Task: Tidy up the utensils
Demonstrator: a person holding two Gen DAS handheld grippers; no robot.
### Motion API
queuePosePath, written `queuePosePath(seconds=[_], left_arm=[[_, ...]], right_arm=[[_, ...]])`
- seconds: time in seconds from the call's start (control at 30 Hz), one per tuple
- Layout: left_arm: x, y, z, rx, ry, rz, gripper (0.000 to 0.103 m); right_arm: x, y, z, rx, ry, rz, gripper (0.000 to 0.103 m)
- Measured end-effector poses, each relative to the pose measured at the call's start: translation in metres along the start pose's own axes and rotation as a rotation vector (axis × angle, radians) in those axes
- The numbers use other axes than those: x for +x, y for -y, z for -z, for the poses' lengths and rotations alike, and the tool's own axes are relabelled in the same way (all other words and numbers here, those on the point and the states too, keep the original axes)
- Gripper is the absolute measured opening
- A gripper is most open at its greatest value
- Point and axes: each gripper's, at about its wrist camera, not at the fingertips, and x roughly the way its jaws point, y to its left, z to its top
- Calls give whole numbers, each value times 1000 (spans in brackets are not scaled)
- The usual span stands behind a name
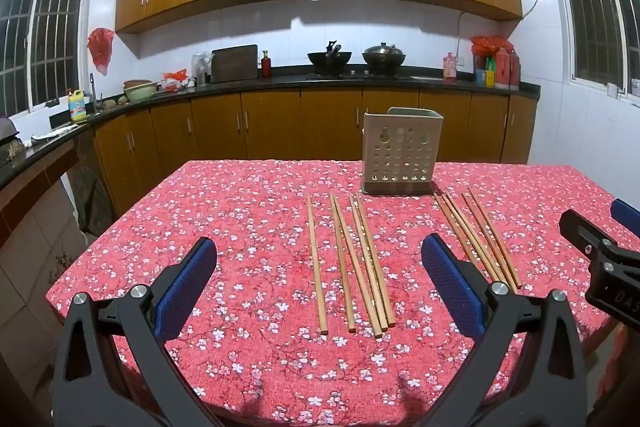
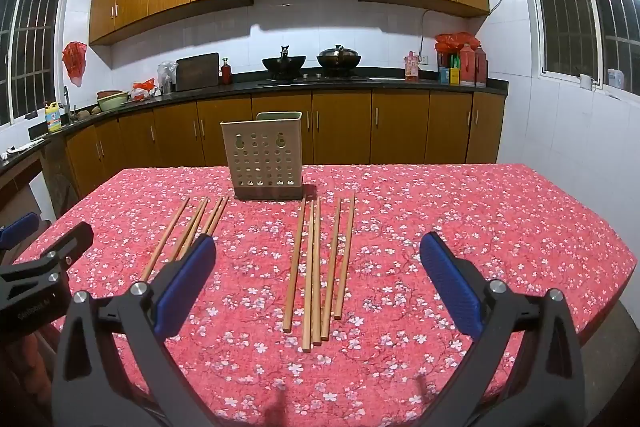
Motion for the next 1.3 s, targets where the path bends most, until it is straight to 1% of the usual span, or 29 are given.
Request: queuePosePath(seconds=[1.3], left_arm=[[0, 0, 0, -1, -4, 0, 101]], right_arm=[[2, -1, 2, 2, -2, -1, 99]])
